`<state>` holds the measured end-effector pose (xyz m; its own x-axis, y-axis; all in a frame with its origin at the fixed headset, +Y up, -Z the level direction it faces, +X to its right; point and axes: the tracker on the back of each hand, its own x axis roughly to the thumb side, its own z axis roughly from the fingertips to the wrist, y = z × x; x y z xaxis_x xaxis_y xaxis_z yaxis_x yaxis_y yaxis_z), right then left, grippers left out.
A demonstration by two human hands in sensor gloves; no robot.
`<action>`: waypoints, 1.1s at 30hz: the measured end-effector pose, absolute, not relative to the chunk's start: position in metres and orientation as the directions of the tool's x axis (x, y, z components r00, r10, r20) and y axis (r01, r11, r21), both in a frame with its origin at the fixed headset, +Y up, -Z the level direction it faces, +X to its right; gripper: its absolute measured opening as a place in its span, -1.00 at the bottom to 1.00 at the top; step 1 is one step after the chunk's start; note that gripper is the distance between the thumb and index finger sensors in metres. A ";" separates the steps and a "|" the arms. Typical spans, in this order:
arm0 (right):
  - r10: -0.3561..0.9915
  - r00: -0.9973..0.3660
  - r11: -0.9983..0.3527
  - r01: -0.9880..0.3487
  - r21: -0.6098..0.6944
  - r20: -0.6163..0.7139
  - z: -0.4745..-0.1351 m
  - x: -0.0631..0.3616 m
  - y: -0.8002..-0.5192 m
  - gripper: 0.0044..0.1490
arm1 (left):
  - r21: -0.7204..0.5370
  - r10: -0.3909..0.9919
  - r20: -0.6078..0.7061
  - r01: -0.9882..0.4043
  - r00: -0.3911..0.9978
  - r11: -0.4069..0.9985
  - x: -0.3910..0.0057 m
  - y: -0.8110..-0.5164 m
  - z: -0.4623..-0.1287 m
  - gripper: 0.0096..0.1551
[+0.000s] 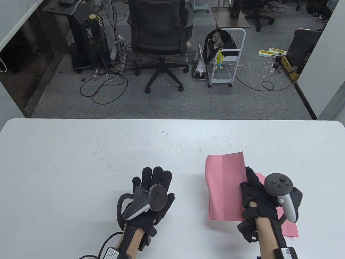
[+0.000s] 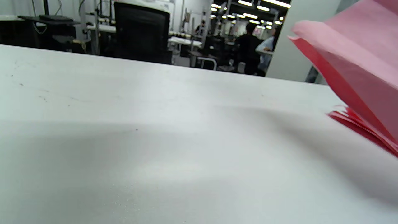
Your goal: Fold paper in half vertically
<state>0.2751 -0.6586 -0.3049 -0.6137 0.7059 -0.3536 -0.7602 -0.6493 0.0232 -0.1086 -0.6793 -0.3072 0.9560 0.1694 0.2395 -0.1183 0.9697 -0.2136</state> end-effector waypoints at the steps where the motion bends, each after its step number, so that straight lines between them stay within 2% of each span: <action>1: 0.710 -0.600 -0.645 -0.765 0.003 -0.368 -0.303 0.285 -0.658 -0.28 | -0.212 0.170 0.240 -0.119 0.956 0.970 -0.109 -0.679 -0.307 -0.08; 5: 0.708 -0.546 -0.635 -0.770 -0.066 -0.447 -0.294 0.330 -0.662 -0.29 | -0.206 0.173 0.238 -0.124 0.956 0.971 -0.110 -0.678 -0.307 -0.08; 8: 0.697 -0.504 -0.628 -0.773 -0.094 -0.511 -0.288 0.358 -0.675 -0.29 | -0.215 0.180 0.239 -0.129 0.954 0.968 -0.110 -0.679 -0.308 -0.08; 15: 0.644 -0.460 -0.619 -0.783 -0.063 -0.612 -0.289 0.395 -0.715 -0.23 | -0.212 0.176 0.241 -0.126 0.954 0.969 -0.110 -0.679 -0.307 -0.08; 27: 0.498 -0.488 -0.705 -0.710 -0.006 -0.716 -0.302 0.405 -0.759 -0.19 | -0.227 0.160 0.222 -0.109 0.962 0.968 -0.112 -0.686 -0.313 -0.08; 33: 0.334 -0.586 -0.820 -0.567 0.079 -0.739 -0.307 0.391 -0.761 -0.16 | -0.228 0.161 0.219 -0.110 0.962 0.967 -0.113 -0.686 -0.312 -0.08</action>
